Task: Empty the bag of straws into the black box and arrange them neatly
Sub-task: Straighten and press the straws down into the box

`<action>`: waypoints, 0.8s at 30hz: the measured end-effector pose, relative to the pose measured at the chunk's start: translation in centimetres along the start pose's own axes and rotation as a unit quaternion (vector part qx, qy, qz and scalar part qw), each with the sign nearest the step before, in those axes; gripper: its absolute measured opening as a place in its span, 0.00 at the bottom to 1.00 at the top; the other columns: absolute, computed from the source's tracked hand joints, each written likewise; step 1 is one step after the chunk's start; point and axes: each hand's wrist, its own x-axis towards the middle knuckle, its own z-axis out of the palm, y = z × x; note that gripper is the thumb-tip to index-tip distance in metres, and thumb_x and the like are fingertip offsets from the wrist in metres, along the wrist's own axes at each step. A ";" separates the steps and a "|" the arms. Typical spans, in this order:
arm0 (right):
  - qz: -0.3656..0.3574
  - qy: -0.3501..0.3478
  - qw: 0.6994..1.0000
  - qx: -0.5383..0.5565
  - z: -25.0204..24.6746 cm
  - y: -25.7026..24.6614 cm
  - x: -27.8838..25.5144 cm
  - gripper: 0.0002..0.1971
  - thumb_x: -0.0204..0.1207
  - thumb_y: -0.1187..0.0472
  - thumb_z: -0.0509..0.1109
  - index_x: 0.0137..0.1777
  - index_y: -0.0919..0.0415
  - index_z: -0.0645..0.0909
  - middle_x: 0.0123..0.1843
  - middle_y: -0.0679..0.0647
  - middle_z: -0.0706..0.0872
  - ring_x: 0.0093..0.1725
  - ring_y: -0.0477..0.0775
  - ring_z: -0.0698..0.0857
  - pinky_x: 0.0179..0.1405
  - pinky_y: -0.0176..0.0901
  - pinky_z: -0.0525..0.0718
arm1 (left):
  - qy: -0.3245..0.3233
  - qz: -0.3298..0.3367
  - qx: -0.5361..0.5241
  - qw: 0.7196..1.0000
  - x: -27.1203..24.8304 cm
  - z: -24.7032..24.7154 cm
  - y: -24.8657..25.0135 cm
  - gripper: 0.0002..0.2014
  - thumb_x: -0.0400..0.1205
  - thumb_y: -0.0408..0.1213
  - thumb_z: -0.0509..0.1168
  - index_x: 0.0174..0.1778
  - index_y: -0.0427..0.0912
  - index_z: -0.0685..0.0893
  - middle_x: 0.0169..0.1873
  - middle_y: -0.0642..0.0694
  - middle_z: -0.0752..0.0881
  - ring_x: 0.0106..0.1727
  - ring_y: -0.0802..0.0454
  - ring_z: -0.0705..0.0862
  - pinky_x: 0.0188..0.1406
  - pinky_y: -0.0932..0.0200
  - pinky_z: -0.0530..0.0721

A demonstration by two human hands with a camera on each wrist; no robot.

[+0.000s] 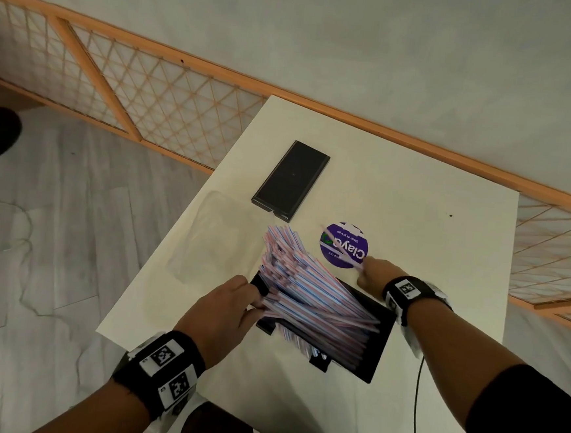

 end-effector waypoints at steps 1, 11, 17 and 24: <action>-0.002 0.013 1.000 0.020 -0.9 0.2 -0.6 0.08 0.82 0.55 0.62 0.52 0.59 0.73 0.50 0.60 0.86 0.43 0.62 0.83 0.42 0.47 0.78 | 0.002 0.002 0.007 1.000 0.1 0.0 0.0 0.05 0.87 0.50 0.65 0.52 0.53 0.81 0.47 0.59 0.75 0.41 0.58 0.81 0.42 0.57 0.83; -0.190 0.201 0.944 0.179 -11.9 -2.3 -13.0 0.08 0.88 0.58 0.58 0.48 0.58 0.64 0.29 0.56 0.76 0.25 0.56 0.72 0.24 0.49 0.66 | -0.033 0.011 -0.008 0.999 1.1 -0.3 1.5 0.06 0.85 0.50 0.67 0.49 0.54 0.81 0.47 0.57 0.79 0.41 0.59 0.78 0.45 0.54 0.81; -0.266 0.123 0.931 0.216 -9.6 -7.4 -18.7 0.07 0.90 0.54 0.56 0.50 0.55 0.65 0.36 0.58 0.80 0.29 0.57 0.75 0.30 0.50 0.74 | -0.001 -0.016 -0.120 0.993 1.3 -1.9 2.4 0.12 0.81 0.53 0.73 0.57 0.60 0.80 0.45 0.59 0.84 0.36 0.63 0.81 0.37 0.69 0.76; -0.235 0.127 0.957 0.117 -4.0 -9.5 -17.6 0.04 0.89 0.60 0.57 0.54 0.59 0.70 0.43 0.55 0.79 0.38 0.57 0.78 0.41 0.45 0.74 | 0.011 -0.016 -0.208 0.978 1.0 -1.7 2.9 0.11 0.81 0.31 0.67 0.55 0.49 0.77 0.41 0.53 0.84 0.30 0.56 0.77 0.36 0.61 0.77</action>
